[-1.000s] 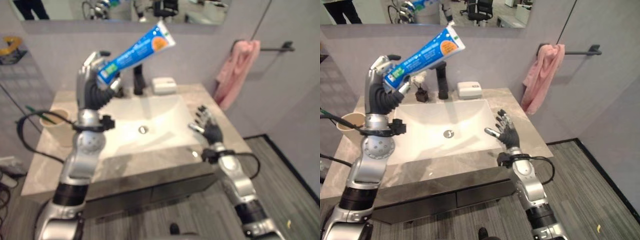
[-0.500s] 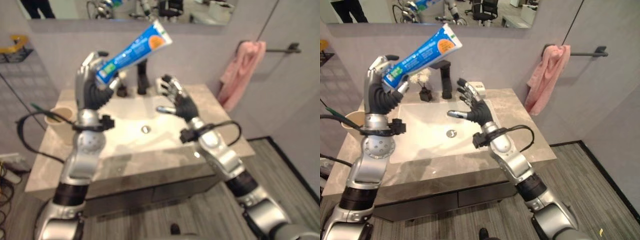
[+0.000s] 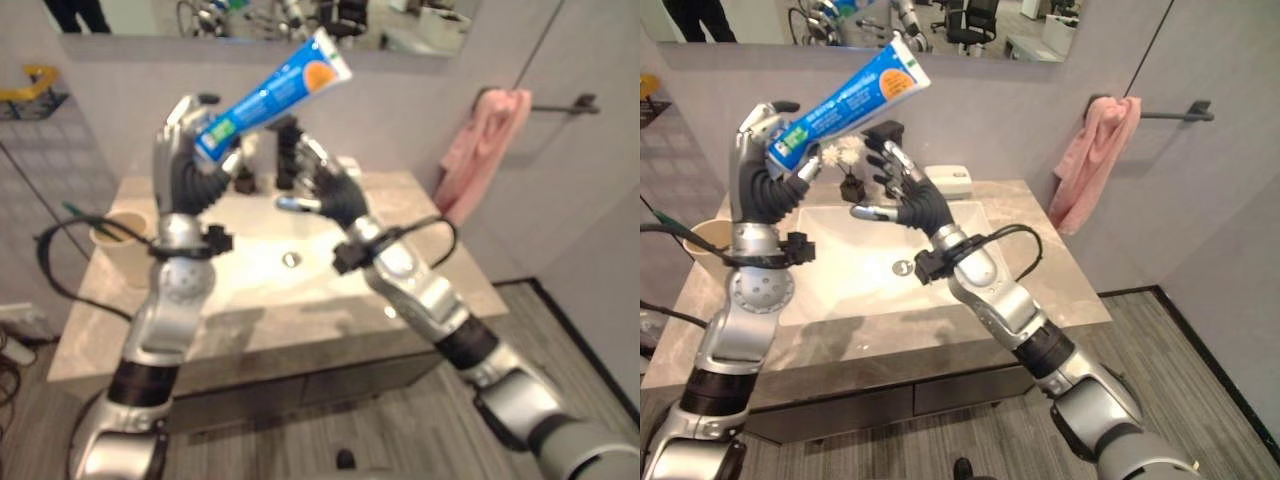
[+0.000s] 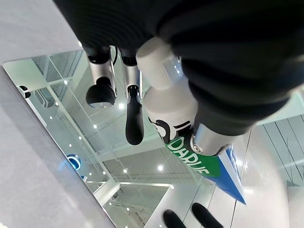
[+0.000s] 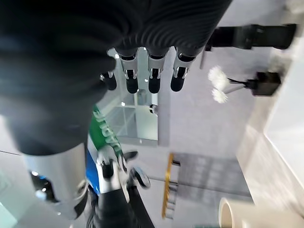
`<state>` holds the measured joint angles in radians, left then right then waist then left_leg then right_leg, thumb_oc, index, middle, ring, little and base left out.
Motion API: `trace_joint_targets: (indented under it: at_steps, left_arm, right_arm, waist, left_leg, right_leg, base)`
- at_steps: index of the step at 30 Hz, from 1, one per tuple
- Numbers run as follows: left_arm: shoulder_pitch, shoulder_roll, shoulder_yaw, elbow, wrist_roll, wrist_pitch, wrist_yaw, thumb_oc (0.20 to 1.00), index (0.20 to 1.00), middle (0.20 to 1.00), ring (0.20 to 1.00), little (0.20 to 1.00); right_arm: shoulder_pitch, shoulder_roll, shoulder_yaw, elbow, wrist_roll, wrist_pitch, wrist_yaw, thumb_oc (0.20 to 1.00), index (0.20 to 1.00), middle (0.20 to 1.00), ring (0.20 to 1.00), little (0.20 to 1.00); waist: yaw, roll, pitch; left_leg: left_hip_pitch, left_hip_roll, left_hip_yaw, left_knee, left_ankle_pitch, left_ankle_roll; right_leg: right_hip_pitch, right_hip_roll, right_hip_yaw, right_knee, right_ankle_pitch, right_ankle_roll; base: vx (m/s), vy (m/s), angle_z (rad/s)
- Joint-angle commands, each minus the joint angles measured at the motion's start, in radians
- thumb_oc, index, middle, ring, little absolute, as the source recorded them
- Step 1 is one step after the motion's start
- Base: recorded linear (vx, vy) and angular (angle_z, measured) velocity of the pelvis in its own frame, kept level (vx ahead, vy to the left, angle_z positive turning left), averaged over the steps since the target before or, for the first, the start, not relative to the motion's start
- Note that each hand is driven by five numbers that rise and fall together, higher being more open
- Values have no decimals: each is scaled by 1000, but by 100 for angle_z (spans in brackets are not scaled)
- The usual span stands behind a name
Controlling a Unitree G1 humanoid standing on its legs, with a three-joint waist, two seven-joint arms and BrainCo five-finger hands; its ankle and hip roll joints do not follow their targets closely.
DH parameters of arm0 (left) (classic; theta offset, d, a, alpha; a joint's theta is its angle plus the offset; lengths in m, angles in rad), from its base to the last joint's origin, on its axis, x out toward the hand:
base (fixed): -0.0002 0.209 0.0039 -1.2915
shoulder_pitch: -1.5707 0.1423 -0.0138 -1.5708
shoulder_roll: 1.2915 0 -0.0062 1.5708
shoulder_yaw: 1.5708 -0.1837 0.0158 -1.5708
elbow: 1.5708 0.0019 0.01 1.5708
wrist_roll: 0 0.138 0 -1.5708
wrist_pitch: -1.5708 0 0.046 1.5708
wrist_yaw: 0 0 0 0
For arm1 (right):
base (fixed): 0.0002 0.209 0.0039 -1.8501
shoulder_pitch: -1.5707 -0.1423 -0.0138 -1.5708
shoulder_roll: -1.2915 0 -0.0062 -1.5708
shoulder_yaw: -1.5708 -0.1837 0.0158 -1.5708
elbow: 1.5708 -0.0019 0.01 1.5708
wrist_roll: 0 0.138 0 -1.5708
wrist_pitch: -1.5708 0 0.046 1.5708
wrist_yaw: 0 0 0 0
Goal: Put brush and paste in cup on sink, flatten towel.
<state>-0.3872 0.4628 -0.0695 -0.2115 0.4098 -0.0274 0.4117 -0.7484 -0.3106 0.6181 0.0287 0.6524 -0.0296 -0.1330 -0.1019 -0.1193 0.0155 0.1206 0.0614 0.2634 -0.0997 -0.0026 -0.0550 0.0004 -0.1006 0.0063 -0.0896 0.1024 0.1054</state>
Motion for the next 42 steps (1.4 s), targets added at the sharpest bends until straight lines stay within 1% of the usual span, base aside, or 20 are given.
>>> trace_joint_targets:
  at_steps: [1,6,11,15,18,20,22,27,31,37,42]
  left_arm:
    - [-149,82,-45,-1,10,-20,57,200,200,200,200,200]
    - [-154,90,-47,8,13,-15,71,200,200,200,200,200]
    - [-154,97,-52,16,16,-11,83,200,200,200,200,200]
    - [-151,100,-59,16,22,-12,90,200,200,200,200,200]
    - [-163,99,-67,23,28,-10,98,200,200,200,200,200]
    - [-177,105,-72,29,33,-8,103,200,200,200,200,200]
    - [-191,118,-86,39,39,-7,103,200,200,200,200,200]
    - [-197,136,-111,45,50,-13,95,200,200,200,200,200]
    - [-181,150,-123,46,48,-18,87,200,200,200,200,200]
    - [-159,162,-133,37,44,-24,77,200,200,200,200,200]
    - [-156,172,-148,34,43,-30,75,200,200,200,200,200]
  right_arm:
    - [-135,30,-13,2,71,-78,0,1000,1000,1000,1000,1000]
    - [-161,20,5,-6,85,-90,-9,1000,1000,1000,1000,1000]
    - [-191,45,-2,38,103,-88,-39,1000,1000,1000,1000,1000]
    - [-227,51,-19,66,80,-94,-57,1000,1000,1000,1000,1000]
    - [-226,94,-65,116,60,-96,-94,1000,1000,1000,1000,1000]
    - [-216,148,-114,149,49,-89,-130,1000,1000,1000,1000,1000]
    - [-207,169,-133,170,36,-81,-151,1000,1000,1000,1000,1000]
    - [-211,181,-147,193,10,-70,-147,1000,1000,1000,1000,1000]
    - [-191,185,-140,192,23,-61,-137,1000,1000,1000,1000,1000]
    - [-200,191,-162,187,20,-75,-142,1000,1000,1000,1000,1000]
    - [-251,181,-179,190,-10,-98,-162,1000,1000,1000,1000,1000]
  waist:
    - [26,-9,-32]
    - [29,-11,-35]
    - [32,-11,-38]
    - [36,-11,-41]
    - [39,-6,-42]
    - [42,-2,-44]
    - [43,1,-42]
    - [47,2,-39]
    - [49,3,-36]
    - [54,4,-35]
    - [58,3,-37]
  left_leg:
    - [4,52,-54,12,-61,0]
    - [3,53,-56,12,-62,0]
    - [4,53,-56,12,-65,0]
    - [1,54,-58,12,-66,0]
    - [-1,54,-58,12,-67,0]
    - [-1,53,-59,12,-69,1]
    - [-2,52,-60,12,-68,0]
    - [-4,50,-64,12,-68,-1]
    - [-5,50,-65,12,-67,-2]
    - [-9,48,-69,12,-66,-1]
    - [-10,49,-72,12,-66,-1]
  right_leg:
    - [64,-66,-31,2,-7,38]
    - [63,-65,-33,2,-7,38]
    - [62,-64,-33,2,-7,37]
    - [60,-64,-34,2,-7,36]
    - [59,-65,-35,2,-5,35]
    - [60,-65,-37,2,-5,35]
    - [60,-66,-38,2,-5,35]
    - [59,-68,-40,2,-3,34]
    - [60,-70,-41,2,-4,34]
    - [59,-70,-45,2,-4,34]
    - [58,-70,-46,2,-4,33]
  base:
    - [0,0,0]
    - [0,0,0]
    - [0,0,0]
    - [0,0,0]
    - [0,0,0]
    - [0,0,0]
    - [0,0,0]
    - [0,0,0]
    - [0,0,0]
    - [-1,2,2]
    - [0,0,0]
